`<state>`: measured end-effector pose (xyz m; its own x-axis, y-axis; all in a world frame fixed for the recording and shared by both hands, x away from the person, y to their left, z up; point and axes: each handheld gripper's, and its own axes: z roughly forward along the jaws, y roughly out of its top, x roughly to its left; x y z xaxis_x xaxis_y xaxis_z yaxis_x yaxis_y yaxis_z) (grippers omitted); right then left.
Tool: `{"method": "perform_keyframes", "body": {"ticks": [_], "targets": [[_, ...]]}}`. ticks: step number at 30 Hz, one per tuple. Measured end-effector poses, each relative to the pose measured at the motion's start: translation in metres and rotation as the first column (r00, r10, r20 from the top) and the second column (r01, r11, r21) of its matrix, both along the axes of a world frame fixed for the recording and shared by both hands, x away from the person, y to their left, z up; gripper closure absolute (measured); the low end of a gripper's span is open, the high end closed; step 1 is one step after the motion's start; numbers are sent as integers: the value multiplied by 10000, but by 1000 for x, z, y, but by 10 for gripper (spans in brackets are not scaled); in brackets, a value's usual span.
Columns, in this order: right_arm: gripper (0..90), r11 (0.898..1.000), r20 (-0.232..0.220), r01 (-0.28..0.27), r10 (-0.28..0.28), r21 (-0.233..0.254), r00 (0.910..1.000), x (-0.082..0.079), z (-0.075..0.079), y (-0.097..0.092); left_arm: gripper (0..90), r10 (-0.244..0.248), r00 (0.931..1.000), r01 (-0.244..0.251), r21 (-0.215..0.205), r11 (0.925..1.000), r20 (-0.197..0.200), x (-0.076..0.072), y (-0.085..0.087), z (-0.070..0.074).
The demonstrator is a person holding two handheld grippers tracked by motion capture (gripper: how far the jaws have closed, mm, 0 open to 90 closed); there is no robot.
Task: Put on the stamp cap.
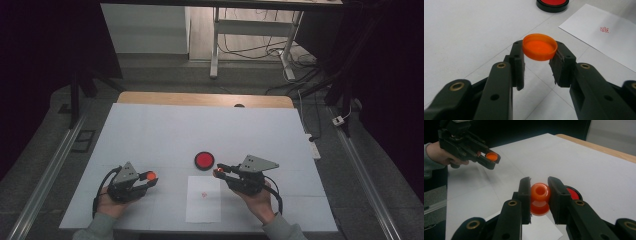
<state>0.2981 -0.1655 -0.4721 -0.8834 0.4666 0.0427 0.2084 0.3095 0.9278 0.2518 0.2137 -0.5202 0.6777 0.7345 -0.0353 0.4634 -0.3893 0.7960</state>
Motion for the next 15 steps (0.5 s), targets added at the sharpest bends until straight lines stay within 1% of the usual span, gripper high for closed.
{"method": "perform_keyframes", "body": {"ticks": [6, 15], "targets": [[726, 10000, 10, 39, -39, -3, 10000, 1, 0, -1, 646, -44, 10000, 44, 6, 10000, 40, 1, -1, 0], [726, 10000, 0, 68, -68, 16, 10000, 1, 0, -1, 646, -220, 9997, 220, 7, 9998, 115, 2, -9, 3]]}}
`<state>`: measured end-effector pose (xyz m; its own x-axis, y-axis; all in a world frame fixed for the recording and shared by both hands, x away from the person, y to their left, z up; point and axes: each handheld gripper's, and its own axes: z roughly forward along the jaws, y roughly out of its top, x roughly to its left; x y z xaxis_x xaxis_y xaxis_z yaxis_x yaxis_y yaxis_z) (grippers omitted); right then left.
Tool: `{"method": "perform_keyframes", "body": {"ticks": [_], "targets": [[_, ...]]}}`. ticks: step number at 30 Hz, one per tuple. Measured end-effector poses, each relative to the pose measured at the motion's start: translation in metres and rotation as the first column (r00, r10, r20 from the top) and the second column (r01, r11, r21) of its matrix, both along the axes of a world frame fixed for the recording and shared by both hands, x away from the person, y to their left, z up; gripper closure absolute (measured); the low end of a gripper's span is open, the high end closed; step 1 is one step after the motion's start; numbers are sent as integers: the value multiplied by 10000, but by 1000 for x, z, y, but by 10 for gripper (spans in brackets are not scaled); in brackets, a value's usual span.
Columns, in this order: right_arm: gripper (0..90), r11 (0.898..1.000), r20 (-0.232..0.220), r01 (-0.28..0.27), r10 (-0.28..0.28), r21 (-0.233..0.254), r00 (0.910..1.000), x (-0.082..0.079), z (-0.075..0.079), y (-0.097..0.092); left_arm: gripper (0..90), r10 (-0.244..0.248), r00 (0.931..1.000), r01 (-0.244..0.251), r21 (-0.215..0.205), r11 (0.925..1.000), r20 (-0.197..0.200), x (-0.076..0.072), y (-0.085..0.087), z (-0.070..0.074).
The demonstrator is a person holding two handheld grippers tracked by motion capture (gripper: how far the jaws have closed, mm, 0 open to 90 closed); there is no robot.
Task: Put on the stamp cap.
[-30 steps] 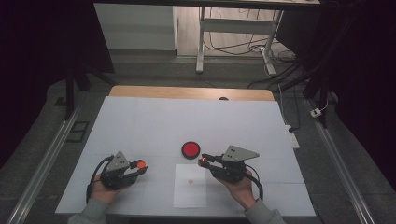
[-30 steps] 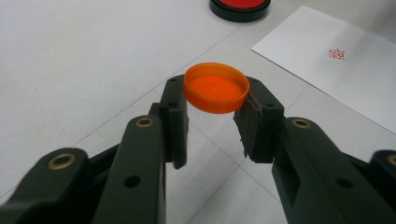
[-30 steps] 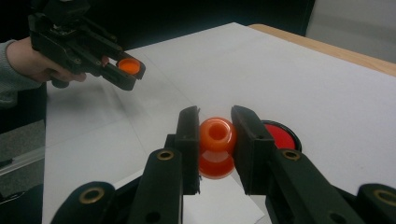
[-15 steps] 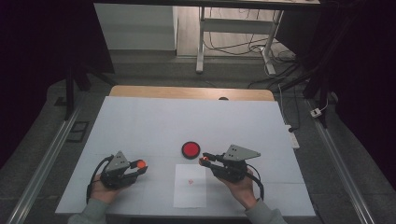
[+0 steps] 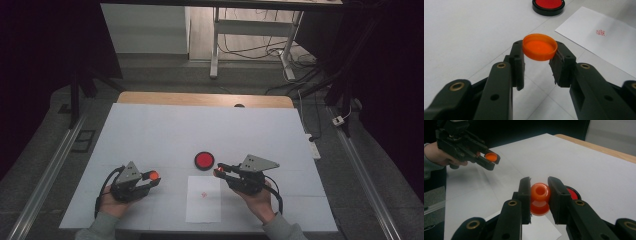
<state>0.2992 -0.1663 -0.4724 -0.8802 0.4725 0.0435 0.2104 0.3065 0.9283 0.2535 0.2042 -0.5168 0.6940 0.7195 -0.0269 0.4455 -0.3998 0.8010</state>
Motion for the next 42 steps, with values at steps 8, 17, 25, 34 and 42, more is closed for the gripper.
{"method": "perform_keyframes", "body": {"ticks": [8, 17, 25, 34, 42], "targets": [[726, 10000, -49, -1, 1, 23, 10000, 1, -1, 0, 646, -285, 9996, 285, -111, 9995, 77, 2, -11, 4], [727, 10000, -53, -22, 23, 43, 10000, 0, -1, 1, 646, -493, 9987, 495, -129, 9987, 112, 3, -22, 6], [726, 9999, -183, 2, 0, 138, 9998, 2, -2, 0, 646, -737, 9973, 738, -159, 9971, 34, 7, -32, 6], [726, 9999, -154, 27, -24, 148, 9999, 2, -2, -1, 646, -1088, 9941, 1087, -68, 9940, -17, 12, -48, 5], [726, 9997, -170, 2, 3, 242, 9999, 2, -2, -1, 646, -1568, 9876, 1568, 42, 9876, -43, 16, -67, 5]]}}
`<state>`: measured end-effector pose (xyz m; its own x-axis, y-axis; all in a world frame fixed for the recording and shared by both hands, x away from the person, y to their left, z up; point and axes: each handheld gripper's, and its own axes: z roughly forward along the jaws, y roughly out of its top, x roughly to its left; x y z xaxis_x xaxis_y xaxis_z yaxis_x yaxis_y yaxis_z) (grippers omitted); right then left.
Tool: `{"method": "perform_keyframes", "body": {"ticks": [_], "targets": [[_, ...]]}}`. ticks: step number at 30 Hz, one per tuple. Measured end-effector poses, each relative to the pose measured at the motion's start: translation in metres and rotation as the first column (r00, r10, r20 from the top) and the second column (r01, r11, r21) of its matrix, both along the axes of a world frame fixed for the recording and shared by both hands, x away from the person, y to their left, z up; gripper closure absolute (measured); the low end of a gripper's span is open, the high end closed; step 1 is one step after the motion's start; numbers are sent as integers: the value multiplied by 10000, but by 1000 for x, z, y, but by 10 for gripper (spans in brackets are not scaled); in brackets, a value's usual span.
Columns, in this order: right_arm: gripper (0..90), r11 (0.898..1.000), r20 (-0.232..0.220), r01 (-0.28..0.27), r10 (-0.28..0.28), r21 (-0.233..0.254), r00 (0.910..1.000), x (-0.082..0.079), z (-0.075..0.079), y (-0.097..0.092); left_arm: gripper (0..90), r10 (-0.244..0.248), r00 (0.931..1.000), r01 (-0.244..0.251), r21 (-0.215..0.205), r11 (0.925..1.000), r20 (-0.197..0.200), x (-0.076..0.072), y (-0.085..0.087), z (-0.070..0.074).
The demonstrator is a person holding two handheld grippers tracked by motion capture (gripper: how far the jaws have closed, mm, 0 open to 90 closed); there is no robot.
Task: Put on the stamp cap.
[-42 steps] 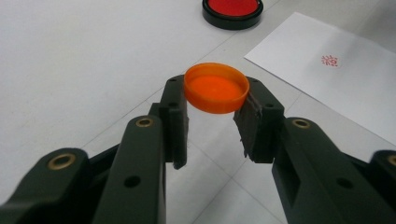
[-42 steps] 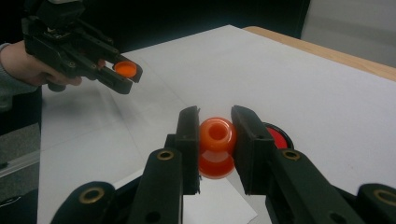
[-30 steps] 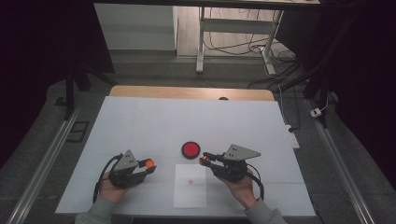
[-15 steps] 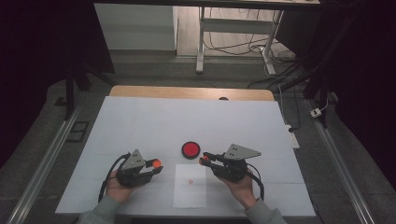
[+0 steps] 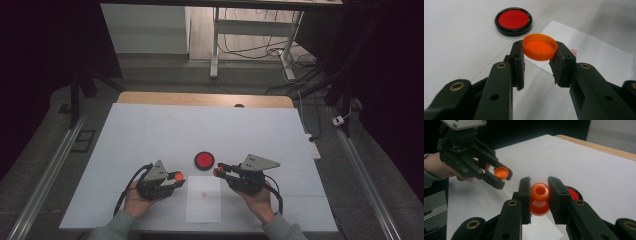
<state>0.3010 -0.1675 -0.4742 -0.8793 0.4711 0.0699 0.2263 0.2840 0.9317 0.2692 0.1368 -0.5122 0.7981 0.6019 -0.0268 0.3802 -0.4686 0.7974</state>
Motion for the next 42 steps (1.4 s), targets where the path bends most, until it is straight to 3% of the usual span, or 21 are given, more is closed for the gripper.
{"method": "perform_keyframes", "body": {"ticks": [13, 32, 42], "targets": [[726, 10000, -48, -27, 27, -63, 10000, 0, -1, 1, 647, -616, 9981, 616, 119, 9980, -28, 4, -33, -4], [726, 9997, -55, -120, 119, -213, 9999, -2, -4, 4, 646, -1205, 9927, 1207, 341, 9921, -94, 7, -65, -9], [726, 9996, -46, -144, 142, -246, 9999, -3, -4, 5, 646, -1258, 9920, 1262, 367, 9913, -135, 8, -71, -11]]}}
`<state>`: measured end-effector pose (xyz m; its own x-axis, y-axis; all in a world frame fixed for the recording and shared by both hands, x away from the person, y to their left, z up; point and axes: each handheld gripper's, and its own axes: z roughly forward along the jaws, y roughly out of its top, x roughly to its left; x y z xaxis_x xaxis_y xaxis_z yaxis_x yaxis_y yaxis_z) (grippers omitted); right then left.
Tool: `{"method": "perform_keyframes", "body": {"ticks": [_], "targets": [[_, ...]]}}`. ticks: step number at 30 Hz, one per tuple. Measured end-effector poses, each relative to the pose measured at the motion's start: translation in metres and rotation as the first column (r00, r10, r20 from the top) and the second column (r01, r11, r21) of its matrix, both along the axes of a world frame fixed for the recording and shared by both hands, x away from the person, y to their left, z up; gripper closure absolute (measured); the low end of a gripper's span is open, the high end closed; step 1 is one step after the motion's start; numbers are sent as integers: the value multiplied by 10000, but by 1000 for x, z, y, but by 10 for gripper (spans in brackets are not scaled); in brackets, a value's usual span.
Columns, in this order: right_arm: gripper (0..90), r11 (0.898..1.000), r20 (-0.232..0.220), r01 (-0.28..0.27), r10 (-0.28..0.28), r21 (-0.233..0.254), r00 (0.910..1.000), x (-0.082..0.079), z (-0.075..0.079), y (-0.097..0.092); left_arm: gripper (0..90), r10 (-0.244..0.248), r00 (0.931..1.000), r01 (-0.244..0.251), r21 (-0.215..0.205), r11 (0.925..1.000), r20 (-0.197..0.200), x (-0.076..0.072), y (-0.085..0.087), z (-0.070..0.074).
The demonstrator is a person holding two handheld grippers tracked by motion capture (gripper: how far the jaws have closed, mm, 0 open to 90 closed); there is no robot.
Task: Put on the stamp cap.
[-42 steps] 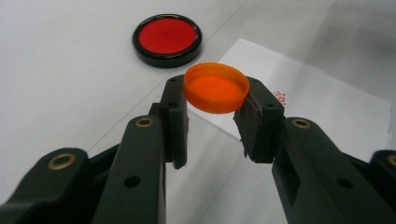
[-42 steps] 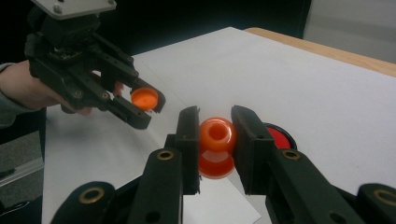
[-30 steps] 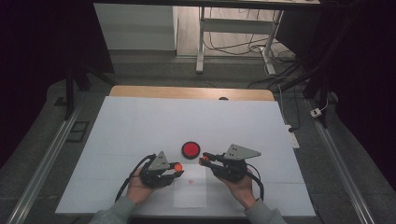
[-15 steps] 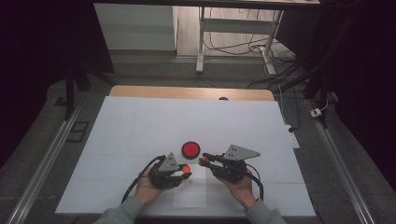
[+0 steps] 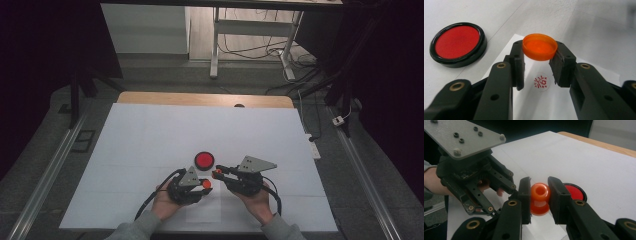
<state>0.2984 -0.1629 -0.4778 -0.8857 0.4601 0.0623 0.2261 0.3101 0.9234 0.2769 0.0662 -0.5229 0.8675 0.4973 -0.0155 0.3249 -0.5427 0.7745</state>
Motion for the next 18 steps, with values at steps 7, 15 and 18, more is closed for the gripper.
{"method": "perform_keyframes", "body": {"ticks": [7, 15, 18], "targets": [[726, 9998, -82, -213, 213, -46, 9997, -2, -2, 5, 646, 38, 10000, -38, -39, 10000, 7, 0, 1, 0], [726, 9984, -252, -499, 492, -253, 9985, -5, -7, 13, 646, 43, 10000, -44, -47, 10000, -16, 0, 1, 0], [726, 9980, -323, -556, 546, -302, 9980, -5, -9, 15, 646, 41, 10000, -41, -55, 10000, 16, 0, 1, 0]]}}
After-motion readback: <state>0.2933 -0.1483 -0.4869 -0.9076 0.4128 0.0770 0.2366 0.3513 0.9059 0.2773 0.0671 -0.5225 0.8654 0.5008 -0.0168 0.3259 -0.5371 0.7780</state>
